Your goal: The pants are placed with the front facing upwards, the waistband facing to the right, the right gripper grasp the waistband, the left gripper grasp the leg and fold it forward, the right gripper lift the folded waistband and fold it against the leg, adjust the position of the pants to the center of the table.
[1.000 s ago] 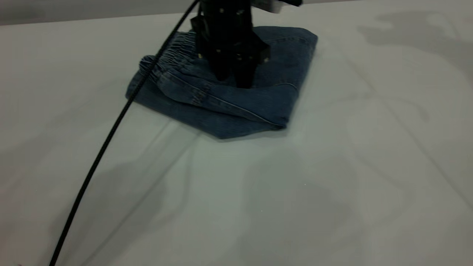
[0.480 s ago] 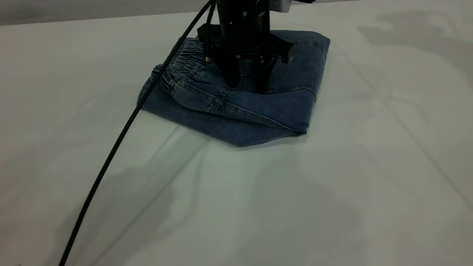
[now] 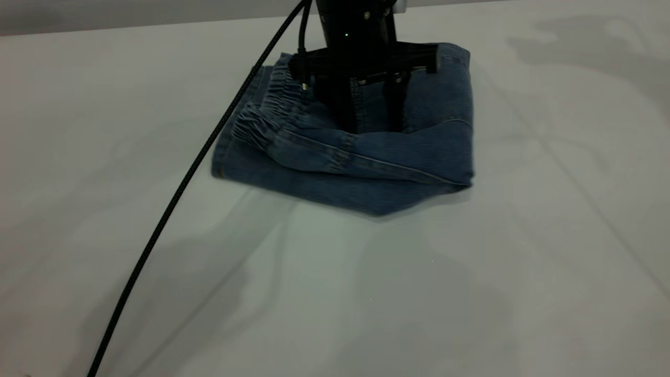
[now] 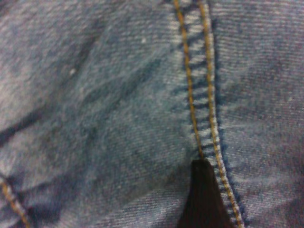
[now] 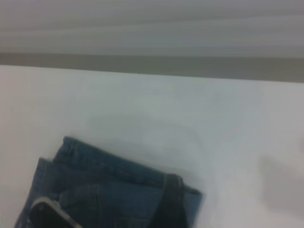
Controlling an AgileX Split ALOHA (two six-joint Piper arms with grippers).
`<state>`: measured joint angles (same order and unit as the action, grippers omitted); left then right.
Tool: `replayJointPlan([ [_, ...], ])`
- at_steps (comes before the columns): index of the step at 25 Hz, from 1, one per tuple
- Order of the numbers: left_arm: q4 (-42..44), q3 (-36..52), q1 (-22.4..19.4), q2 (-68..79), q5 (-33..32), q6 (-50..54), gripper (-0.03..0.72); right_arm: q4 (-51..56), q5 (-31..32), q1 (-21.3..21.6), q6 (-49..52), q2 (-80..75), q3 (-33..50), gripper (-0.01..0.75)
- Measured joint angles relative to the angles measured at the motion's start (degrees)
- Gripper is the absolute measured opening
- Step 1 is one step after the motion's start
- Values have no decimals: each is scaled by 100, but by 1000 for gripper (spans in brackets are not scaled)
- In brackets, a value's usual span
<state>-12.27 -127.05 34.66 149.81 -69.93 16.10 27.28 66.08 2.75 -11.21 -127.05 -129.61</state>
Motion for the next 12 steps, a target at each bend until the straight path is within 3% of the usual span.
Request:
replayJointPlan([
  [3,-332,0,0,0,0,-46,440,0,0,0,0,0,0,587],
  [12,-229,-302,-25,-105,-14,-473,440,0,19,0,0,0,0,587],
])
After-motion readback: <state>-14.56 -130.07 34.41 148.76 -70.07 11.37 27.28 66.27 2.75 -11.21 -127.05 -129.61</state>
